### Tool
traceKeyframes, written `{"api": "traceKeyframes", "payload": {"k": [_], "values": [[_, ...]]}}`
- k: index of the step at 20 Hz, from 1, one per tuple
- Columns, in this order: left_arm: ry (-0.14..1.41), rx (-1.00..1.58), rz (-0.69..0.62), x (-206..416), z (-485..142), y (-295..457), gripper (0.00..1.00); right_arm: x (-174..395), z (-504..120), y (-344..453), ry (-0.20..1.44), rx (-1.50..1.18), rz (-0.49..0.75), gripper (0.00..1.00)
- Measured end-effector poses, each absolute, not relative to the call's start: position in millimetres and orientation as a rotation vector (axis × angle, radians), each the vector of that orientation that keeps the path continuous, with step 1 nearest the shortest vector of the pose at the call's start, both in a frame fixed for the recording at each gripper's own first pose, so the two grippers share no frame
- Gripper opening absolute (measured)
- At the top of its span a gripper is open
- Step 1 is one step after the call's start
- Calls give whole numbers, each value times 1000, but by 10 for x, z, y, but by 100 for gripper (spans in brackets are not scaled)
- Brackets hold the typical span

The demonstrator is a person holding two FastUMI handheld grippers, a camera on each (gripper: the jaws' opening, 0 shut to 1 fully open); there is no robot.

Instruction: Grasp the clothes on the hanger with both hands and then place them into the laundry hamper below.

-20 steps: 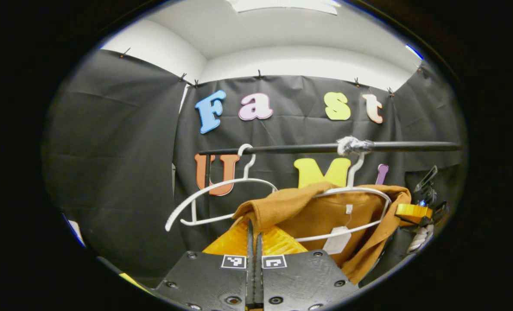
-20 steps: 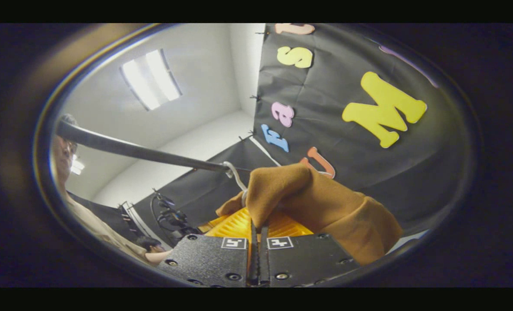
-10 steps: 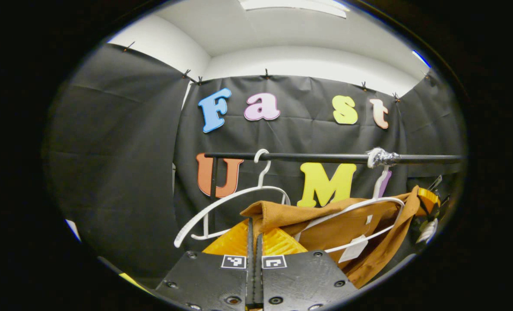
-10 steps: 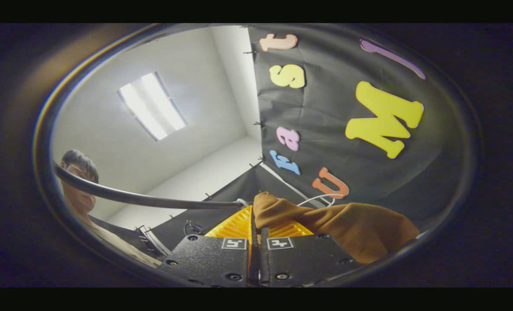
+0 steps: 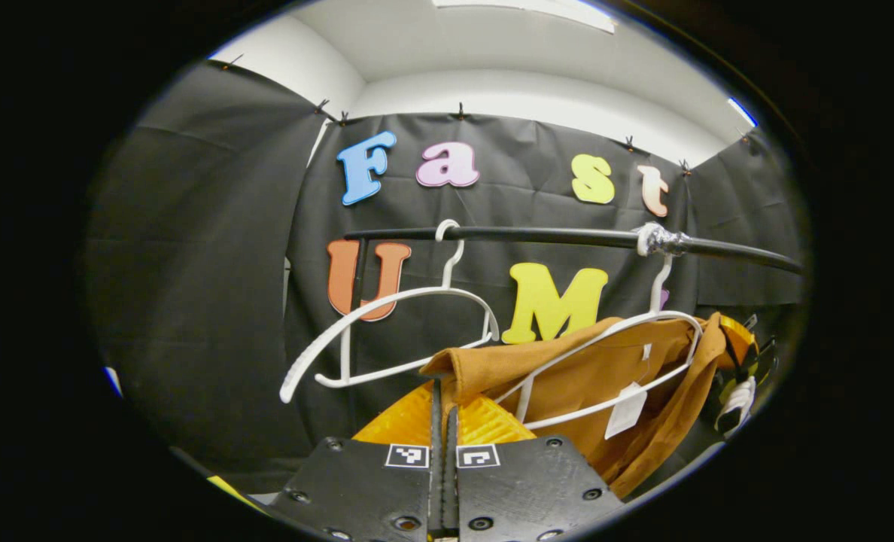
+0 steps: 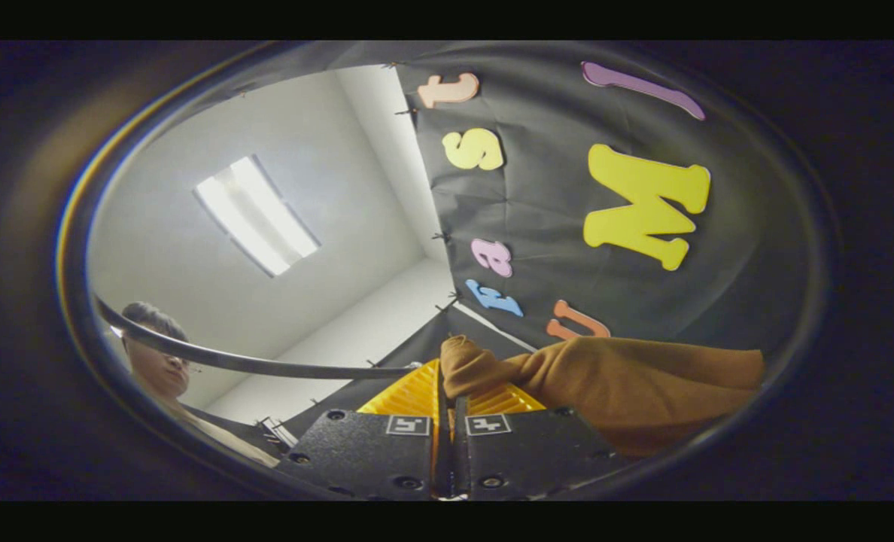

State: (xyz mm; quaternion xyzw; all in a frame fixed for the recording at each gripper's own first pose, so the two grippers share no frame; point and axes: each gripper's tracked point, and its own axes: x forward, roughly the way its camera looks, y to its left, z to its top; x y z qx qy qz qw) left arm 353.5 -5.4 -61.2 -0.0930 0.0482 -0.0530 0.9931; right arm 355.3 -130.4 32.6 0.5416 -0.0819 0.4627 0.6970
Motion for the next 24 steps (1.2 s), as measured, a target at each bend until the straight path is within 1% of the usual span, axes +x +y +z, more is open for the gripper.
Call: {"api": "traceKeyframes", "payload": {"k": [2,3,4,6,8,10,11,14,15,16,17,18,19,21,22,23,24], "values": [[98,-215,-122,3540,-610,-99,0,3587,351,-1372,-196,1220,1018,4],[104,-220,-124,3544,-605,-112,4,3602,371,-1392,-198,1217,1004,4],[102,-215,-122,3554,-571,-111,0,3609,385,-1391,-203,1199,998,4],[76,-201,-124,3608,-432,-97,0,3592,490,-1386,-214,1180,1011,4],[52,-188,-139,3665,-287,-110,0,3586,622,-1409,-243,1198,1041,4],[35,-180,-144,3678,-204,-95,0,3473,710,-1384,-254,1200,1106,4],[29,-177,-148,3679,-173,-89,0,3460,687,-1404,-259,1182,1110,4],[35,-170,-183,3715,-188,-97,0,3305,638,-1408,-254,1165,1177,4],[39,-167,-196,3724,-220,-97,4,3302,581,-1427,-249,1149,1173,4],[50,-169,-206,3738,-265,-100,0,3372,490,-1457,-238,1139,1133,5],[56,-180,-218,3738,-284,-123,0,3413,411,-1506,-229,1155,1103,5],[59,-194,-230,3743,-297,-165,4,3422,372,-1537,-229,1190,1099,4],[66,-208,-245,3748,-328,-222,4,3428,363,-1593,-237,1227,1101,4],[70,-210,-263,3759,-398,-302,5,3604,196,-1679,-229,1297,1064,4],[71,-210,-269,3764,-422,-318,0,3699,99,-1709,-215,1329,1036,4],[69,-214,-279,3773,-440,-337,5,3757,41,-1738,-209,1361,1019,4],[74,-219,-284,3795,-461,-341,5,3812,-7,-1744,-202,1386,1006,4]]}}
